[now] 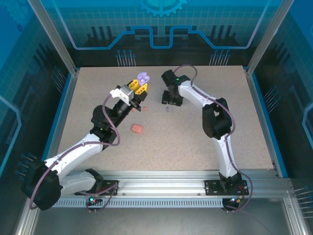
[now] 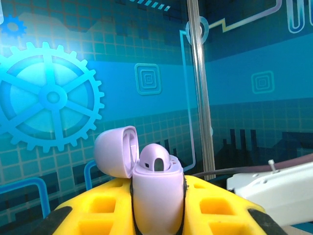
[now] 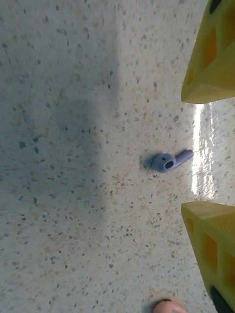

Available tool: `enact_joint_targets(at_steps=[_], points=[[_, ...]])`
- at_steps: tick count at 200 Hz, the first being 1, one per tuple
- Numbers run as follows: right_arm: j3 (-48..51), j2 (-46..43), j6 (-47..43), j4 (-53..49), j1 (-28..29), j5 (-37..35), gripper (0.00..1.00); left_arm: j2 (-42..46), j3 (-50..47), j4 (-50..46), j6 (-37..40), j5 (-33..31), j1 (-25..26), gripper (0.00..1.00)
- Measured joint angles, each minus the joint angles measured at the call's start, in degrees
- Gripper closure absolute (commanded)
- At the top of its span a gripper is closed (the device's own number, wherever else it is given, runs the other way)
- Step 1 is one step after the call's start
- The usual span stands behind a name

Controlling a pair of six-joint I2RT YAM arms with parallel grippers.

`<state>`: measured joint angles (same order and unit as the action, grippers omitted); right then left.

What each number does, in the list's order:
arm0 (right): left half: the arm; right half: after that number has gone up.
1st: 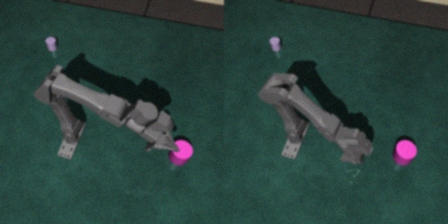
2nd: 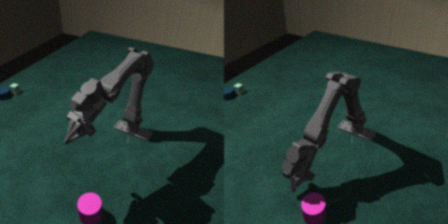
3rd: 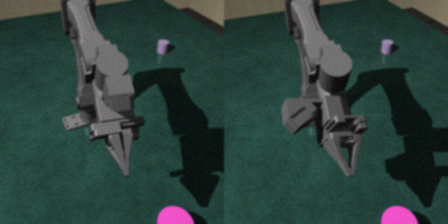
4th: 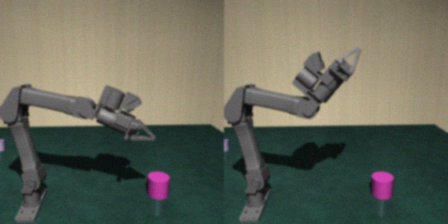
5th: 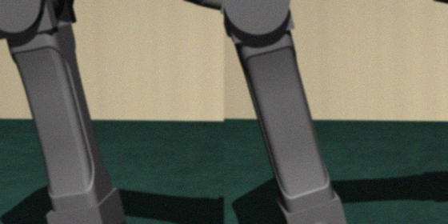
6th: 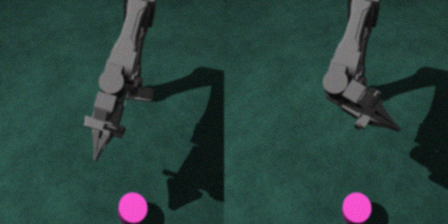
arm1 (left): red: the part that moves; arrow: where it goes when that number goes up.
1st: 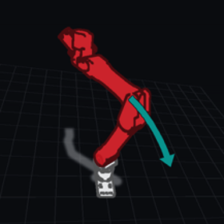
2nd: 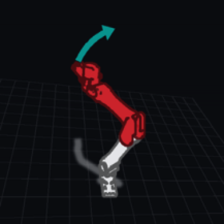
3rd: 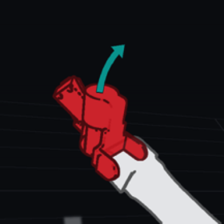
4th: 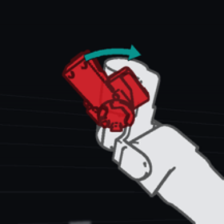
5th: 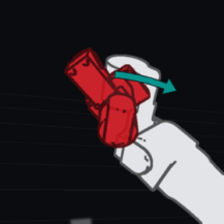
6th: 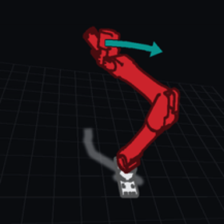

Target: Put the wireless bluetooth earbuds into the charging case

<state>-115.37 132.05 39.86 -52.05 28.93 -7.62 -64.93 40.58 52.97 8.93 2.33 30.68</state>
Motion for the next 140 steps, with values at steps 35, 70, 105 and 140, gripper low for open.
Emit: enact_joint_targets(at_steps=[35, 70, 105, 140], points=[[-6.4, 6.0, -0.3, -3.0, 1.8, -1.4, 0.51, 0.0, -0.3, -0.3, 0.0, 0.0, -0.2, 1.00], [-7.2, 8.2, -0.9, -4.2, 2.6, -2.5, 0.55, 0.0, -0.2, -0.3, 0.0, 0.0, -0.2, 1.00], [-7.5, 8.8, -1.7, -4.6, 2.5, -3.1, 0.60, 0.0, -0.3, -0.4, 0.0, 0.0, -0.2, 1.00], [-7.5, 8.9, -2.4, -4.5, 2.5, -3.8, 0.63, -0.2, -0.2, -0.4, -0.1, 0.0, -0.2, 1.00]])
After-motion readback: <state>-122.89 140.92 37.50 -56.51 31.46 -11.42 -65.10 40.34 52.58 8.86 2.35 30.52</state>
